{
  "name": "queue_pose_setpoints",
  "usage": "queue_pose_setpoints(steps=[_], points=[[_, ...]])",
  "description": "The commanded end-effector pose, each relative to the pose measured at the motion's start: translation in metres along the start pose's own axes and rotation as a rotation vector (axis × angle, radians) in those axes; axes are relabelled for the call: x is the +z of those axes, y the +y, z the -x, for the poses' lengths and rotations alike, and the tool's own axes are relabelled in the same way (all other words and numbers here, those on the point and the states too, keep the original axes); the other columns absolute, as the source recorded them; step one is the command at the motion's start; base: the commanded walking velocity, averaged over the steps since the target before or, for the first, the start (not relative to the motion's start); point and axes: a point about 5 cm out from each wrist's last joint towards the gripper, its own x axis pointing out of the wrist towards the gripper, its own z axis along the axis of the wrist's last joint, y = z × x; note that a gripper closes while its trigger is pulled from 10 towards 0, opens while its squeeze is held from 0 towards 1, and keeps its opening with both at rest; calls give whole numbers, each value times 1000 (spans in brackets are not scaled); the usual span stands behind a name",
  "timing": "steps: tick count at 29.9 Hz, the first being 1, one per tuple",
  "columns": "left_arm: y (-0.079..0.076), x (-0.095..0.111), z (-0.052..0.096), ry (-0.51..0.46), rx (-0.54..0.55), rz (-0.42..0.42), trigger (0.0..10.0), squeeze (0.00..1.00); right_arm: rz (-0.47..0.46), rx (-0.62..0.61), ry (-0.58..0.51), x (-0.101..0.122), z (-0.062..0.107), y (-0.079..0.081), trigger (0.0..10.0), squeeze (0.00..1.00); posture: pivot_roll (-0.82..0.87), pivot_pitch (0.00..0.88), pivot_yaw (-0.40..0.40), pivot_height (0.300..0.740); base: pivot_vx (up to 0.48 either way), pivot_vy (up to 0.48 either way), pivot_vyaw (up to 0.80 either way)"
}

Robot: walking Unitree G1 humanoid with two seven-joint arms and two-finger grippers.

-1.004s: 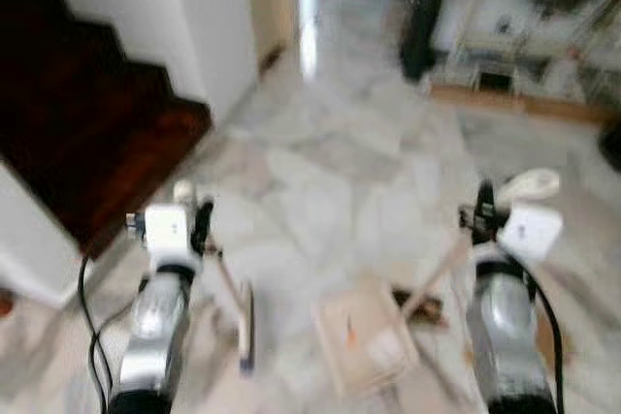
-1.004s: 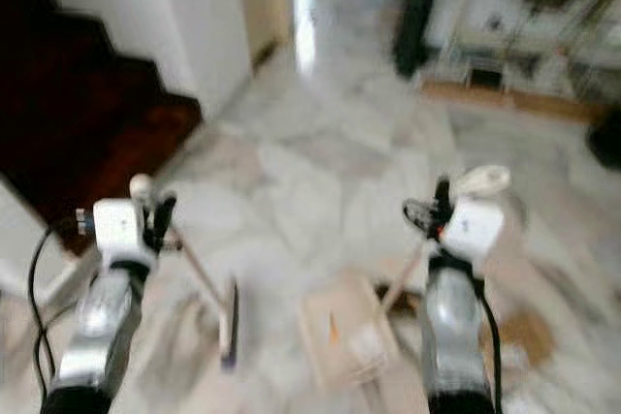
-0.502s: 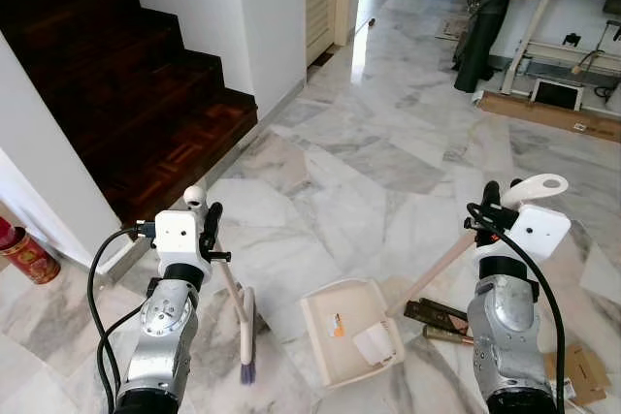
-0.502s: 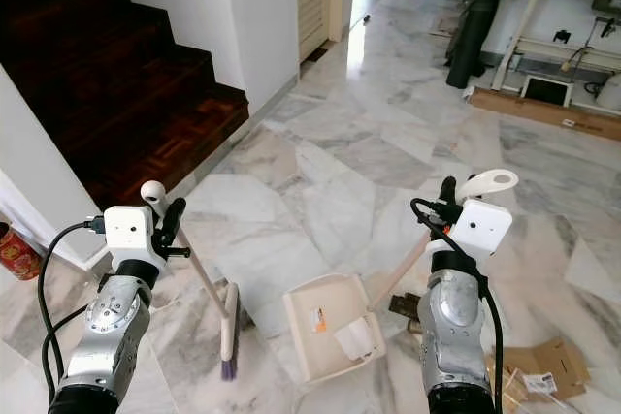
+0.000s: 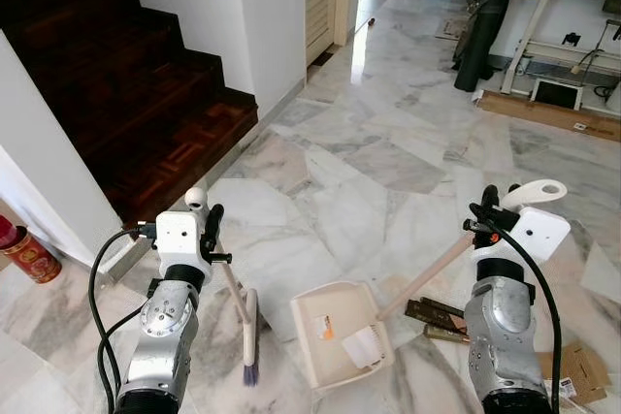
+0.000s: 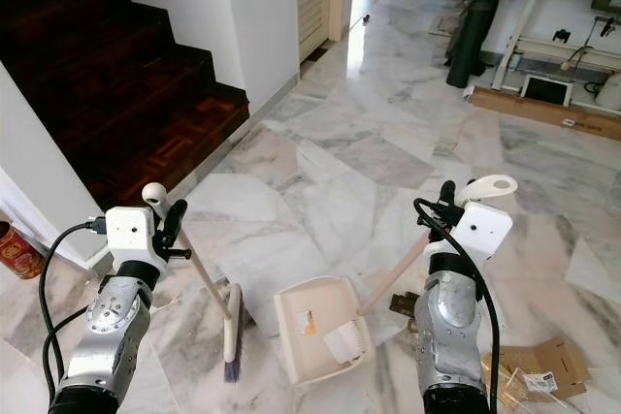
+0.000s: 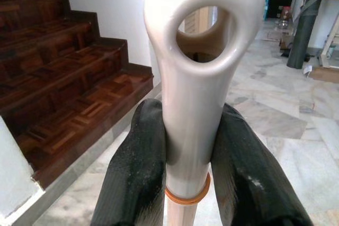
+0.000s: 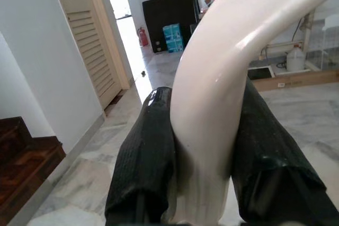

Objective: Sweep floor

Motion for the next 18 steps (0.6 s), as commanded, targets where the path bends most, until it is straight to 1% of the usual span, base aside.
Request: queue_pose_setpoints(steps=[1,3,12,18], points=[[0,12,-3,-54,-9,-9,10000,0,-13,-9,-19,4,-1,-1,10000,0,-27,0,44,740,0,0,0],[-1,12,-3,-53,-14,-9,10000,0,-12,-11,-17,4,0,-1,10000,0,-29,0,46,740,0,0,0],[-1,12,-2,-51,-20,-7,10000,0,-13,-12,-12,3,0,-1,10000,0,-28,0,46,740,0,250,0],[-3,13,-2,-58,-31,-18,10000,0,-14,-8,-7,3,-1,0,10000,0,-23,0,43,740,0,0,0]])
